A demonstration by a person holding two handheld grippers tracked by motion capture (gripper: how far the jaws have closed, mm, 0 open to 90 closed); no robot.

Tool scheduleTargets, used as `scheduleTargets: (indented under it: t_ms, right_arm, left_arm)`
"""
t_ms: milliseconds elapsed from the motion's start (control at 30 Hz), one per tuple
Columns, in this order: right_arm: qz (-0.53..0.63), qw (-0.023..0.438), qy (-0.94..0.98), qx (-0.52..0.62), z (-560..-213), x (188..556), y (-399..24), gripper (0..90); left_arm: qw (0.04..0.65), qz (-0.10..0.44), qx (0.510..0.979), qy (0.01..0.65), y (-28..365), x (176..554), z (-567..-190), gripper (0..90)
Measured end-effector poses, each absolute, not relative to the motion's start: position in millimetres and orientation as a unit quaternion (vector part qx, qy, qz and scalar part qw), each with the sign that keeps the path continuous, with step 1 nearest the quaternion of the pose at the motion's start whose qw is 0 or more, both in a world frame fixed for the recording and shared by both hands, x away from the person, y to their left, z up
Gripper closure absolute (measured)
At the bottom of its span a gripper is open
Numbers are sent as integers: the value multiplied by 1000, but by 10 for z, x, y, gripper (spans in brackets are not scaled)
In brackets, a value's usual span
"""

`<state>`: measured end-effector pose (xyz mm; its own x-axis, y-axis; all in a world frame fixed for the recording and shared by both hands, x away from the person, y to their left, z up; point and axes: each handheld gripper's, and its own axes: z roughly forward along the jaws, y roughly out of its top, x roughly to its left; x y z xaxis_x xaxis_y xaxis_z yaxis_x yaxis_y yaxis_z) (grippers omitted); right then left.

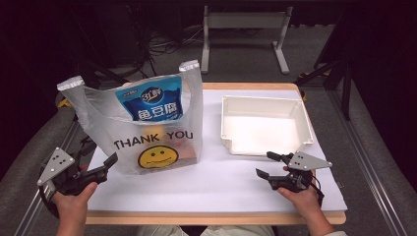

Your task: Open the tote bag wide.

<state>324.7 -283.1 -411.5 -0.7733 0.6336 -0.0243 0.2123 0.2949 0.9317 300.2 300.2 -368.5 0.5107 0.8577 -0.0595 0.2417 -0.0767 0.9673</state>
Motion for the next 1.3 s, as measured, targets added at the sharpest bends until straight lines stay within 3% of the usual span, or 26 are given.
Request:
scheduleTargets:
  t_ms: [167, 367, 533, 767, 833, 1300]
  right_arm:
    - [527, 197, 781, 271, -4123, 3250, -2822, 281]
    - [530, 201, 779, 269, -4118, 3240, -2829, 288]
    - [528, 199, 779, 273, -4129, 3242, -2833, 291]
    - [527, 196, 780, 275, -4141, 3240, -2825, 295]
    - [527, 195, 780, 275, -4142, 3242, -2823, 297]
    - [530, 192, 782, 266, -3987, 3321, -2639, 310]
  left_arm:
    - [552, 262, 679, 406, 3045, 3097, -3754, 194]
    - [543, 251, 701, 388, 3043, 3228, -3879, 283]
    - [529, 245, 707, 400, 3033, 3299, -3940, 441]
    - [534, 236, 711, 393, 3056, 3302, -3932, 819]
    - [533, 234, 713, 391, 3052, 3305, -3934, 880]
    - [528, 237, 720, 383, 3022, 3304, -3919, 898]
